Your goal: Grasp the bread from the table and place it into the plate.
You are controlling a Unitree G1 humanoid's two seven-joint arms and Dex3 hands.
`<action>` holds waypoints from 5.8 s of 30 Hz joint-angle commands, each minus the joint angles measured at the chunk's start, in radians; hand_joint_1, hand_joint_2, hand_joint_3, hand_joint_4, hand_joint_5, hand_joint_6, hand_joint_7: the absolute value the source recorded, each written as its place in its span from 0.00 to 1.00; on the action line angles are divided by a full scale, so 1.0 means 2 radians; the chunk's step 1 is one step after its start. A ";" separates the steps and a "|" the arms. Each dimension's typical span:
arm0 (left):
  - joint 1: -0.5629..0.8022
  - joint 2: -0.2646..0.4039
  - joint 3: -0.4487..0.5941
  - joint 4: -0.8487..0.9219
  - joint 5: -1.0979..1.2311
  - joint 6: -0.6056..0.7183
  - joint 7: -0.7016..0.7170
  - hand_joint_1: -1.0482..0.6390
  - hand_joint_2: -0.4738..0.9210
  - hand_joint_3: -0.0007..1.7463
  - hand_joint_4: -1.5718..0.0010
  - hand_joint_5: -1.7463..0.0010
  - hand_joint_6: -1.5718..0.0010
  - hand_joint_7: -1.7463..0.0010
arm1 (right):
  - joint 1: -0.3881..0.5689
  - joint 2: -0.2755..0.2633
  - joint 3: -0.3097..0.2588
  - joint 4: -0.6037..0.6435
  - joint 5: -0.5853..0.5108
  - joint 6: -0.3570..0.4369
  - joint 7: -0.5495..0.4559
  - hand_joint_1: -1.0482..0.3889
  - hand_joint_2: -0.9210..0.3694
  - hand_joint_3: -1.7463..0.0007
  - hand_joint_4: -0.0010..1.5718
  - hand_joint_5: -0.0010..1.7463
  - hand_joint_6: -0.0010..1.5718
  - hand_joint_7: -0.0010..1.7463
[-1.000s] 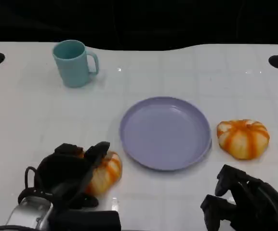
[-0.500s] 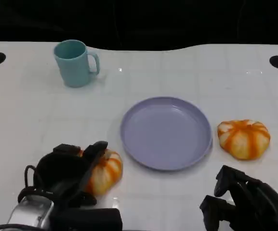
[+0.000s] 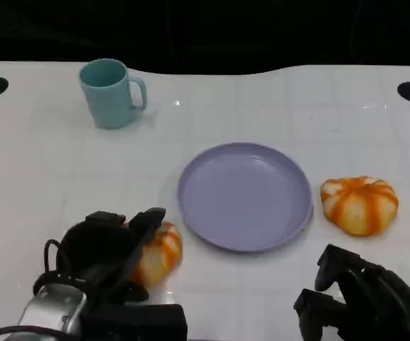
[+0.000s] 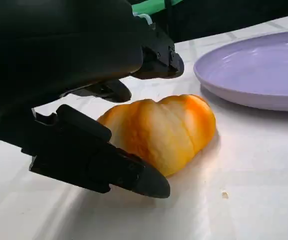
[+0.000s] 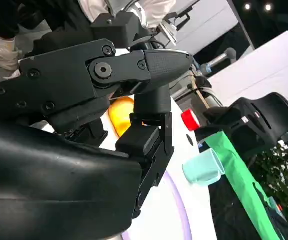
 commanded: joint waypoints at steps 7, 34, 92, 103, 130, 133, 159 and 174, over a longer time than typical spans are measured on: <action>-0.007 0.008 -0.010 -0.002 0.002 0.000 -0.003 0.26 0.92 0.00 0.76 0.94 0.84 0.99 | 0.003 -0.005 -0.002 -0.005 -0.001 -0.004 -0.002 0.23 0.00 0.87 0.56 0.93 0.48 0.78; -0.078 -0.015 -0.058 0.220 0.016 -0.043 0.169 0.50 0.93 0.00 0.41 0.66 0.50 0.99 | 0.010 -0.007 -0.002 -0.008 -0.001 -0.008 0.000 0.23 0.00 0.87 0.56 0.93 0.49 0.77; -0.086 -0.037 0.030 0.120 -0.084 -0.093 0.303 0.57 0.60 0.72 0.41 0.00 0.53 0.00 | 0.012 -0.009 -0.002 -0.008 0.001 -0.008 0.003 0.23 0.00 0.87 0.55 0.92 0.49 0.74; -0.154 -0.064 0.010 0.181 -0.086 -0.149 0.286 0.57 0.56 0.73 0.41 0.00 0.55 0.00 | 0.013 -0.011 -0.002 -0.014 0.002 0.001 -0.001 0.22 0.00 0.88 0.56 0.92 0.49 0.76; -0.299 -0.137 -0.059 0.392 -0.095 -0.166 0.164 0.49 0.90 0.21 0.48 0.29 0.44 0.58 | 0.021 -0.011 0.005 -0.019 -0.001 -0.002 0.001 0.22 0.00 0.88 0.57 0.90 0.50 0.75; -0.302 -0.130 -0.067 0.374 -0.089 -0.143 0.106 0.44 0.99 0.10 0.56 0.55 0.52 0.90 | 0.022 -0.011 0.006 -0.021 -0.003 -0.002 0.000 0.22 0.00 0.88 0.57 0.90 0.50 0.75; -0.223 -0.062 -0.036 0.149 -0.137 -0.077 -0.084 0.04 1.00 0.24 0.79 0.95 0.89 0.97 | 0.022 -0.010 0.004 -0.024 -0.002 0.001 -0.002 0.22 0.00 0.88 0.56 0.91 0.49 0.75; -0.076 -0.092 0.086 0.126 -0.329 -0.264 0.005 0.35 1.00 0.07 0.62 0.16 0.59 0.58 | 0.019 -0.012 0.001 -0.013 0.000 -0.007 0.013 0.22 0.00 0.87 0.55 0.92 0.49 0.75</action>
